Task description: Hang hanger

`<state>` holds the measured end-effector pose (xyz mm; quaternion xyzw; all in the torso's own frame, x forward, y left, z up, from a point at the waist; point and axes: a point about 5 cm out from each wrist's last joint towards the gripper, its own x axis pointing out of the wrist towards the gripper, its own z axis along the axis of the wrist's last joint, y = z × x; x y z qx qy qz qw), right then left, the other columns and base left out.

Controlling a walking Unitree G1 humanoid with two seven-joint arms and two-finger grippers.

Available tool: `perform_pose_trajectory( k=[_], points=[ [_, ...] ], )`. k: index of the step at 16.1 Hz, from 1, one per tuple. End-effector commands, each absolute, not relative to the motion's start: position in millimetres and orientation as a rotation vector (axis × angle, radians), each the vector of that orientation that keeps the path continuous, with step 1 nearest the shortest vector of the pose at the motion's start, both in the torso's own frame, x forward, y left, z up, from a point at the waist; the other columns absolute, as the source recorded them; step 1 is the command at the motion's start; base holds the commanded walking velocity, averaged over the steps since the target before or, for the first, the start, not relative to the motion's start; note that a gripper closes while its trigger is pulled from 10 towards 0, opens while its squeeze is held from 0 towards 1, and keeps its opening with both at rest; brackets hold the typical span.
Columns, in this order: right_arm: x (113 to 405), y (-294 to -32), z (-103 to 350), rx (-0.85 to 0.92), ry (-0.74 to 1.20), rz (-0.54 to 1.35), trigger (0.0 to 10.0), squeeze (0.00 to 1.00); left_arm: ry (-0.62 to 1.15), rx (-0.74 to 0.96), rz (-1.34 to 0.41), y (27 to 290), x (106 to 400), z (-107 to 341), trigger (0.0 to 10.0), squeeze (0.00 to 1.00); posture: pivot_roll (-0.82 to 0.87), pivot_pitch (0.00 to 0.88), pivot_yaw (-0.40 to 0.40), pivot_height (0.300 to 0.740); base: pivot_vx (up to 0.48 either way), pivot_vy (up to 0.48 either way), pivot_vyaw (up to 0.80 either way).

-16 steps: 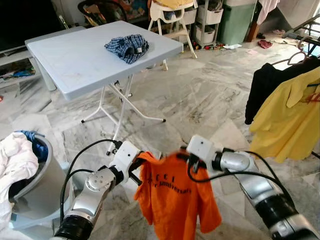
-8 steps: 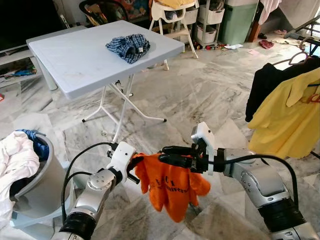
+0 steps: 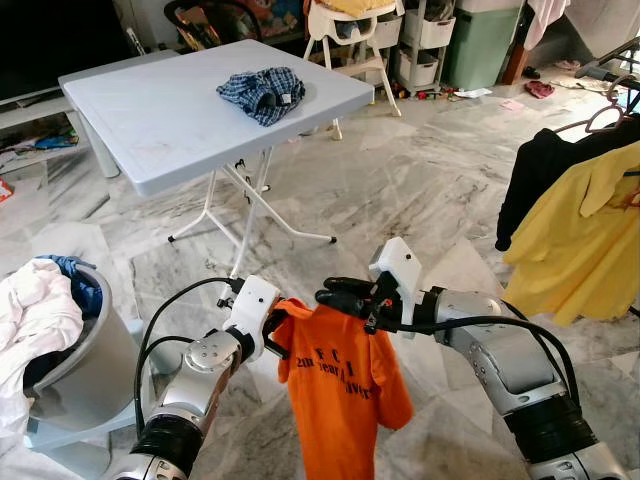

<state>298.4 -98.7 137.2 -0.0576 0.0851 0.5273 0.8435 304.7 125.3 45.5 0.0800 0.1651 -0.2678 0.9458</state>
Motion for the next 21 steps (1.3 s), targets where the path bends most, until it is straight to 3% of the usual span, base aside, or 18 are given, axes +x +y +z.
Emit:
perform_pose_trajectory(
  k=[1,5,7,13,16,19,20,21],
  points=[
    [306,-97,149,-0.175,0.117,1.075,0.0,0.00,0.332,0.170,-0.531,128,308,48,0.0,0.00,-0.10,0.000,0.049,0.740,0.000,0.000,0.00],
    [319,-98,145,-0.278,0.061,0.966,0.0,0.00,0.328,0.157,-0.526,128,310,50,0.0,0.00,-0.09,0.000,0.048,0.740,0.000,0.000,0.00],
    [320,-95,145,-0.248,0.052,0.950,0.0,0.00,0.331,0.139,-0.528,125,309,50,0.0,0.00,-0.09,0.000,0.048,0.740,0.000,0.000,0.00],
    [336,-90,176,0.233,-0.031,0.836,0.0,0.00,0.402,0.173,-0.606,107,293,30,0.0,0.00,-0.10,0.000,0.054,0.740,0.000,0.000,0.00],
    [342,-93,192,0.408,-0.055,0.803,0.0,0.00,0.414,0.180,-0.614,106,289,26,0.0,0.00,-0.10,0.000,0.052,0.740,0.000,0.000,0.00],
    [342,-93,195,0.473,-0.037,0.818,0.0,0.00,0.404,0.182,-0.607,107,291,28,0.0,0.00,-0.09,0.000,0.049,0.740,0.000,0.000,0.00],
    [339,-92,194,0.522,-0.005,0.854,10.0,1.00,0.399,0.183,-0.603,107,292,29,0.0,0.00,-0.09,0.000,0.049,0.740,0.000,0.000,0.00],
    [335,-90,192,0.512,0.017,0.884,10.0,1.00,0.398,0.183,-0.600,108,293,29,0.0,0.00,-0.09,0.000,0.050,0.740,0.000,0.000,0.00]
  ],
)
